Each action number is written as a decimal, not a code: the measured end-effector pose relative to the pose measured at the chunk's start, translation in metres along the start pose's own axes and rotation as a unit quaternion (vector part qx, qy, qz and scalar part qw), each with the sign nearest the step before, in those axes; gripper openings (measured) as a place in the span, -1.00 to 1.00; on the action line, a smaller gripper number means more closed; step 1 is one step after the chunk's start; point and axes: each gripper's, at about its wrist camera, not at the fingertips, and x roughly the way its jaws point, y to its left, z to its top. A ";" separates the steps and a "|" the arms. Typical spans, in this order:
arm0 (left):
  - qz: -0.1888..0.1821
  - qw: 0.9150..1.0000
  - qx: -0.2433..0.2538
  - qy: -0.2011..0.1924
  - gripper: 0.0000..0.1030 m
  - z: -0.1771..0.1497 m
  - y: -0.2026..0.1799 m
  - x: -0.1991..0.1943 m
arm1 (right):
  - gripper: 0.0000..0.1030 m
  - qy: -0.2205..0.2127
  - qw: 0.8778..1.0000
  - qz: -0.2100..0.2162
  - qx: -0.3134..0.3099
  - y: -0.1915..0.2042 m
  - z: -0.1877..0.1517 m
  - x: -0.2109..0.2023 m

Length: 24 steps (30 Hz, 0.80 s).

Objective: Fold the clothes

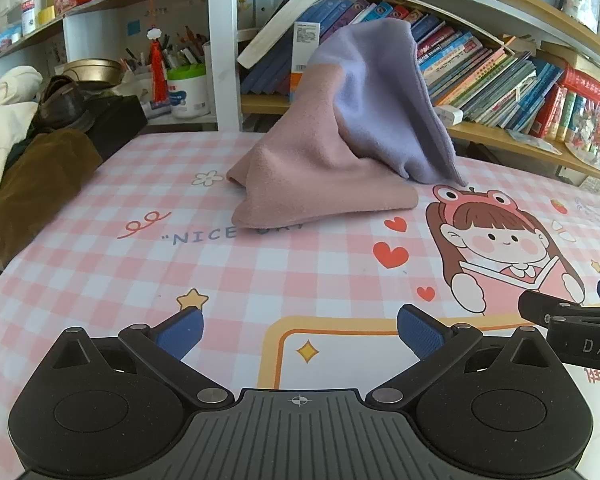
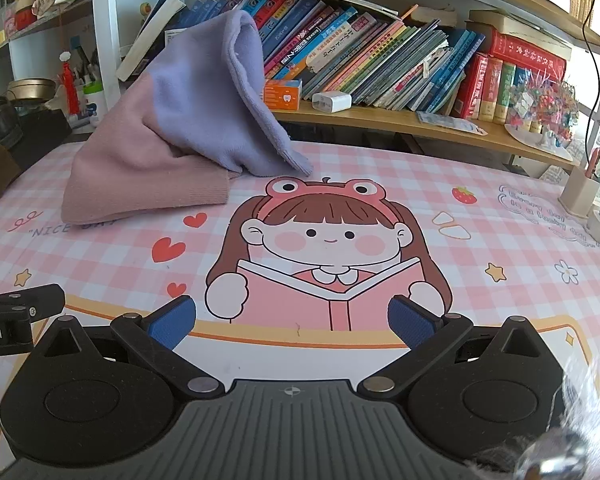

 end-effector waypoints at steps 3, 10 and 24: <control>-0.001 1.000 0.000 0.000 1.00 0.001 0.000 0.000 | 1.00 -0.001 1.000 -0.001 0.000 0.000 0.000 0.000; -0.001 1.000 -0.001 -0.002 1.00 0.001 -0.001 -0.002 | 1.00 -0.004 1.000 -0.005 -0.001 -0.001 0.001 -0.002; 0.003 1.000 0.001 0.000 1.00 0.004 -0.002 -0.001 | 1.00 -0.003 1.000 -0.005 0.001 0.000 0.001 0.000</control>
